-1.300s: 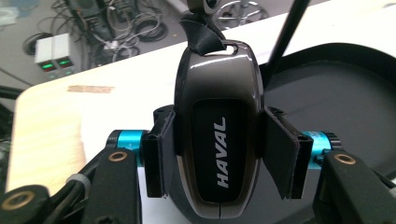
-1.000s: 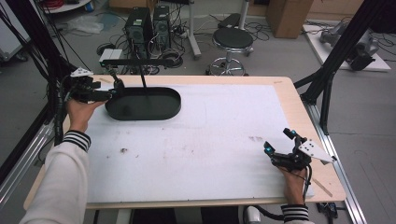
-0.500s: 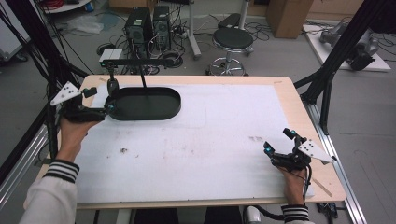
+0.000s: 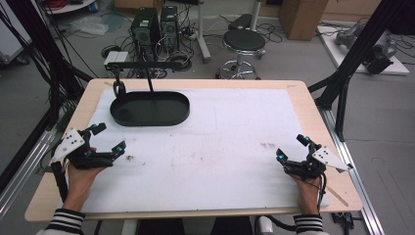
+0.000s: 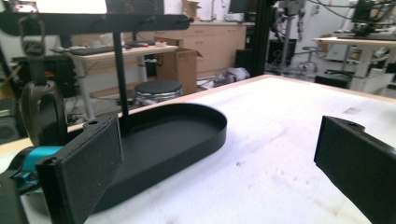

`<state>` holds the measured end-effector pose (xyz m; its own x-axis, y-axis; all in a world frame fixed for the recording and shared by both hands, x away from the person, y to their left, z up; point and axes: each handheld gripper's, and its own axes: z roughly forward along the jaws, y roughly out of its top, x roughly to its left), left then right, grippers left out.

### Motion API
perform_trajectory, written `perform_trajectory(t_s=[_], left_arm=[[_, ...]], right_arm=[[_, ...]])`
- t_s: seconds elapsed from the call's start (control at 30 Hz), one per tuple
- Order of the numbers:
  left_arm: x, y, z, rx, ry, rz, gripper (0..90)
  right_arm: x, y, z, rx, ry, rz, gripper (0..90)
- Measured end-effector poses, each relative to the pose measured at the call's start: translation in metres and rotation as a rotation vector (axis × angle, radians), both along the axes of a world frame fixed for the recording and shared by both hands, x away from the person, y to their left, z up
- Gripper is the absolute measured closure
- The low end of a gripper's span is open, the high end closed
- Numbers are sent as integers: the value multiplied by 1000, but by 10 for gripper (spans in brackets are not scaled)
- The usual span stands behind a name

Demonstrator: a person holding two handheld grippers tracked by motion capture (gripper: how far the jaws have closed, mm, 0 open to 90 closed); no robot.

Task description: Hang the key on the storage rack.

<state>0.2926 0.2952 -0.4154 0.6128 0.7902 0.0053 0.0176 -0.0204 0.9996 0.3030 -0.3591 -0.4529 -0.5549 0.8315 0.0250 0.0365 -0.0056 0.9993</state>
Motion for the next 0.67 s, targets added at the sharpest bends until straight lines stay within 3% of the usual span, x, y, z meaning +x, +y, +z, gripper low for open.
perform_trajectory(t_s=[0.13, 0.27, 0.3, 0.37, 0.43, 0.67], left_arm=[[-8, 4, -20, -29, 5, 12, 17], [-11, 5, -33, -21, 1, 25, 17], [-12, 6, -37, -1, -5, 35, 17], [-16, 9, -39, -46, -46, 54, 17], [-18, 10, -40, -60, -68, 57, 17], [-17, 9, -40, -54, -60, 64, 17]], right_arm=[[0, 0, 0, -1, -1, 0, 3], [0, 0, 0, -4, -3, 0, 3], [0, 0, 0, -4, -3, 0, 3], [0, 0, 0, -4, -4, 0, 3], [0, 0, 0, -5, -4, 0, 3], [0, 0, 0, -8, -7, 1, 3]])
